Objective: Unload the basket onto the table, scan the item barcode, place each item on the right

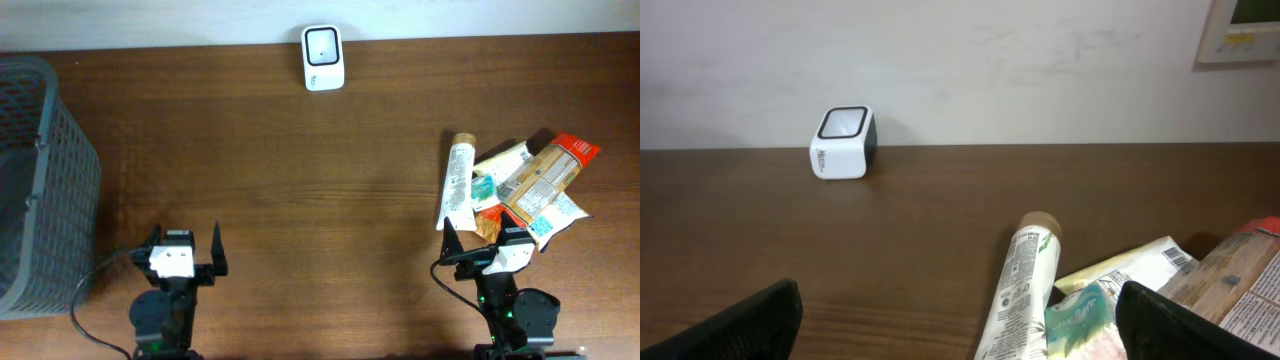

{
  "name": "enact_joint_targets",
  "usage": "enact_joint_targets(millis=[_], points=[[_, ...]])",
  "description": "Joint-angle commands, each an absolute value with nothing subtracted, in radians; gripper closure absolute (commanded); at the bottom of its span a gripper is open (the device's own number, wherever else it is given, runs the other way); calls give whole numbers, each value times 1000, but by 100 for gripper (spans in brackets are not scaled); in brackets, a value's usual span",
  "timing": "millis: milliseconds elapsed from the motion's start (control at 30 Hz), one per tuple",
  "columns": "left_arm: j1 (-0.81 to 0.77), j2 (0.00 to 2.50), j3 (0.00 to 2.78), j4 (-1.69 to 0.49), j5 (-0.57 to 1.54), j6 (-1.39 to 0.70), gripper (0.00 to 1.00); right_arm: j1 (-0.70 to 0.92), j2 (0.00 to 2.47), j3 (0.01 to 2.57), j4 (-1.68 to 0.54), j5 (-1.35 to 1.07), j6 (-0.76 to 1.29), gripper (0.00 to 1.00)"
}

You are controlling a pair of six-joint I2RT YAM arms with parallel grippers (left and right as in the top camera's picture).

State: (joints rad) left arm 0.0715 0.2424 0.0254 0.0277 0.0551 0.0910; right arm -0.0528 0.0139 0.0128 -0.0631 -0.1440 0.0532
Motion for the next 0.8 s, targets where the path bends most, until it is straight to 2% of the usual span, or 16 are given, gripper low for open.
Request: enact_joint_targets(millis=[0,167,767], points=[[76,143,9,-84,35,111,1,-58,6,6,-65,-153,64,1],[73,0,9,-75,29,110,1,-58,6,6,-65,-153,64,1],[70,6,9,-80,29,110,1,-58,6,6,-65,-153,64,1]])
